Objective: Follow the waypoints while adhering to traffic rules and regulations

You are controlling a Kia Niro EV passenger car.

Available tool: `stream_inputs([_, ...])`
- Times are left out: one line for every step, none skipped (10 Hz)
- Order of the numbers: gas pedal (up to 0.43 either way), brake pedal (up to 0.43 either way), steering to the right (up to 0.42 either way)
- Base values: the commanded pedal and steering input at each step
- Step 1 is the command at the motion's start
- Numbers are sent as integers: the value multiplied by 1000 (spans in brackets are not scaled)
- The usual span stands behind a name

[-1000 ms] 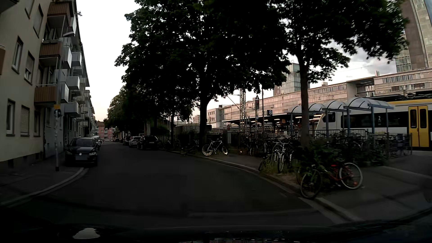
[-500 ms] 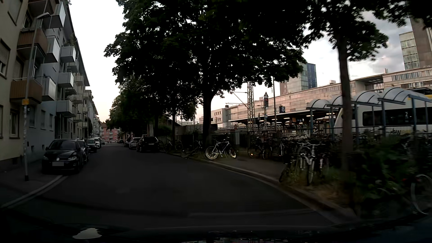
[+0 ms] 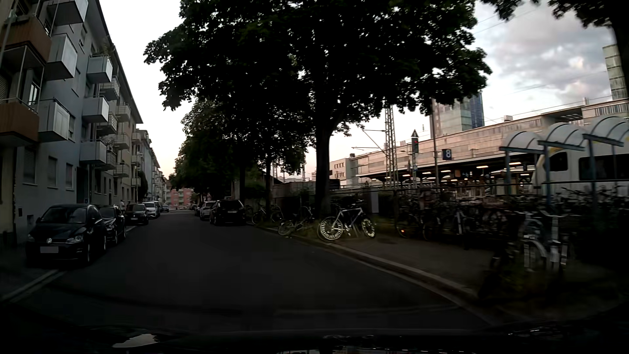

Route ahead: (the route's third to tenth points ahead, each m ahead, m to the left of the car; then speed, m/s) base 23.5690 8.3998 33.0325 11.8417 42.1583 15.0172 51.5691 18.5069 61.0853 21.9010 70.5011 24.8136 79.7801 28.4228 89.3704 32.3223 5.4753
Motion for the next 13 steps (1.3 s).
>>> stream_inputs([47,0,-120])
stream_inputs([47,0,-129])
stream_inputs([47,0,-140])
stream_inputs([47,0,-148])
stream_inputs([47,0,-155])
stream_inputs([47,0,-164])
stream_inputs([47,0,-170])
stream_inputs([47,0,-175])
stream_inputs([47,0,-177])
stream_inputs([47,0,-178])
stream_inputs([47,0,-178])
stream_inputs([47,0,-178])
stream_inputs([47,0,-178])
